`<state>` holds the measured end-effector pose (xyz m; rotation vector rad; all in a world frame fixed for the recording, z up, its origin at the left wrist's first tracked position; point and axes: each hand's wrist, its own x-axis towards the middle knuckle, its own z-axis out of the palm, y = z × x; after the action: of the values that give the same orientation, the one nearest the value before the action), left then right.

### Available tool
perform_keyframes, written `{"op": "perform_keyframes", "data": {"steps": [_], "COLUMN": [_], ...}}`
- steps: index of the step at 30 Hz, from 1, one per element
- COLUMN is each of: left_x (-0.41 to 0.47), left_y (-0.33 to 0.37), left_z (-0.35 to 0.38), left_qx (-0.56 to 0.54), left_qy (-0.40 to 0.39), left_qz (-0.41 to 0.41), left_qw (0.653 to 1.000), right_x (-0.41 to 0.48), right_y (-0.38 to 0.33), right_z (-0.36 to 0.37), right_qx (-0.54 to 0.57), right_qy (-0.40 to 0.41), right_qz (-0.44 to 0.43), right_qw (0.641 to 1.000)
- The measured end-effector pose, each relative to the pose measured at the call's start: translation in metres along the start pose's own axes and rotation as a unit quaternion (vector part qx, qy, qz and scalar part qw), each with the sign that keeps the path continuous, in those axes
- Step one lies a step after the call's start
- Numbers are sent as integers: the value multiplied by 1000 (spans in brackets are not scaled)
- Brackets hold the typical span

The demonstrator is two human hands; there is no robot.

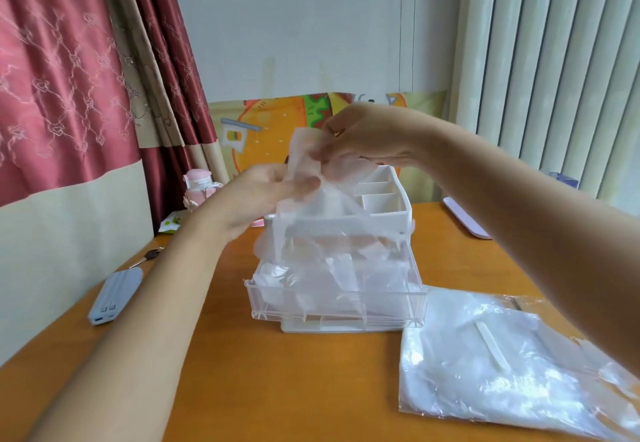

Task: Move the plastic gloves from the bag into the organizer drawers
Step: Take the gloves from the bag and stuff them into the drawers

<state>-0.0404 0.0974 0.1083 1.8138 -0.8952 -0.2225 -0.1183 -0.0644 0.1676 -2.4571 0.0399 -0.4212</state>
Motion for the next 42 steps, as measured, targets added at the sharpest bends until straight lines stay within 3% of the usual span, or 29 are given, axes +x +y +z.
{"op": "perform_keyframes", "data": {"steps": [4,7,10,14,18,22,24,26,28,30,32,42], "left_x": [1,4,7,19,24,22,19,18,18,19,20,13], "left_y": [-12,-11,-5,-7,-19,-31,-36,-39,-40,-39,-39,-32], "left_z": [1,-11,-19,-21,3,20,24,28,33,36,38,41], "left_qx": [-34,-117,-84,107,272,326,350,373,401,419,435,538], "left_qy": [-25,-49,-32,-65,-85,-77,-69,-55,-47,-48,-53,-44], "left_qz": [-40,-73,-127,-173,-130,-80,-52,-24,-2,15,30,104], "left_qw": [998,989,988,977,950,939,933,926,915,906,899,835], "right_x": [-16,-27,-40,-57,-72,-83,-87,-90,-89,-87,-82,-55], "right_y": [7,23,41,69,82,77,70,63,58,58,63,81], "right_z": [-12,-19,-12,14,48,62,58,55,55,59,61,72], "right_qx": [257,293,211,-52,-242,-328,-349,-296,-235,-233,-269,-380], "right_qy": [24,71,69,59,69,87,127,143,69,-27,-73,-174], "right_qz": [62,117,154,126,113,83,43,-21,-62,-54,-26,-3], "right_qw": [964,946,963,989,961,937,928,944,968,971,960,908]}}
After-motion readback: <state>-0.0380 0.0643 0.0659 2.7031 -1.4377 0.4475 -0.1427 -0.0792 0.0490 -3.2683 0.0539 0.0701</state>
